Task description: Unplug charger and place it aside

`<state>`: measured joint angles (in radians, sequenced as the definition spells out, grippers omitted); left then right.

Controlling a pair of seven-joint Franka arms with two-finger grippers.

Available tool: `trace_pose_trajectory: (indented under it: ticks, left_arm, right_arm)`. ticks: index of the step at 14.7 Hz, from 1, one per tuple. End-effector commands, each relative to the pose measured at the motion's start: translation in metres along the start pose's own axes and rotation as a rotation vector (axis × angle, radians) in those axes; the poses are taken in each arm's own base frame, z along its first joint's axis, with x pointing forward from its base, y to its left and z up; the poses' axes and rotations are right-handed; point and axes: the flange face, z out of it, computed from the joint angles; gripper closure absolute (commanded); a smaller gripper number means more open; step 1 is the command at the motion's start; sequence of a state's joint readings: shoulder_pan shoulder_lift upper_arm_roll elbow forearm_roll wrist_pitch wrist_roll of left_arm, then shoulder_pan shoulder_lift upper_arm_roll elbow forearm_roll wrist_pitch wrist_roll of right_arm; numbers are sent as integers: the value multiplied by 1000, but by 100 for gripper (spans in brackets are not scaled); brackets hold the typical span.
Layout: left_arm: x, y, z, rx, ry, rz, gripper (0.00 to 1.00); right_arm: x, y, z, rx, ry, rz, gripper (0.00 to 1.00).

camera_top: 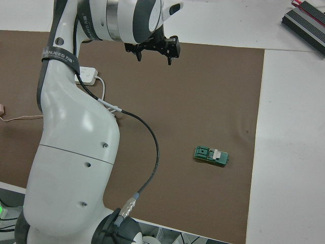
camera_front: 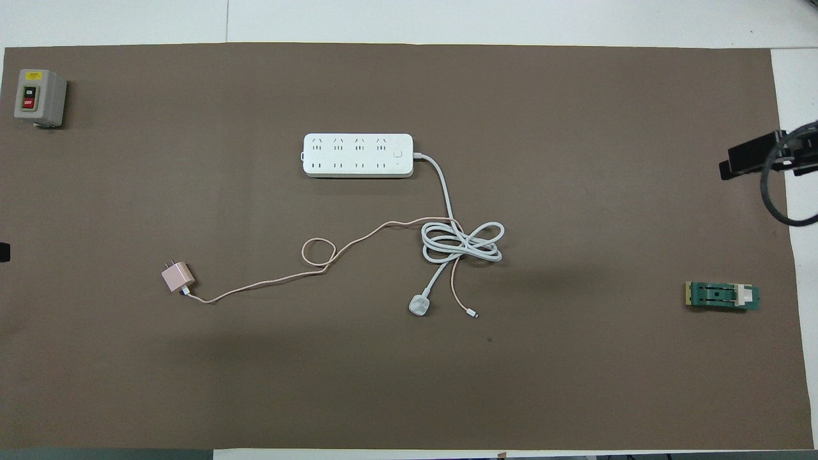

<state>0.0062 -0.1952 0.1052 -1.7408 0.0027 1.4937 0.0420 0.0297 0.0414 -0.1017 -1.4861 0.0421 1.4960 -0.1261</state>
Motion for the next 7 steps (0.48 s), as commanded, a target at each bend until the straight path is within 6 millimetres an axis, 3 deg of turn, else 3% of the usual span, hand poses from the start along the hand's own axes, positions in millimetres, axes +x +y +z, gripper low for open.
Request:
trace_pose_trajectory:
  ticks: [1, 7]
  left_arm:
    - [-3, 31, 6, 63, -15, 56, 0]
    - [26, 80, -6, 38, -49, 135, 0]
  right_arm:
    - [-27, 4, 6, -15, -59, -44, 0]
    - [-29, 8, 3, -87, -61, -54, 0]
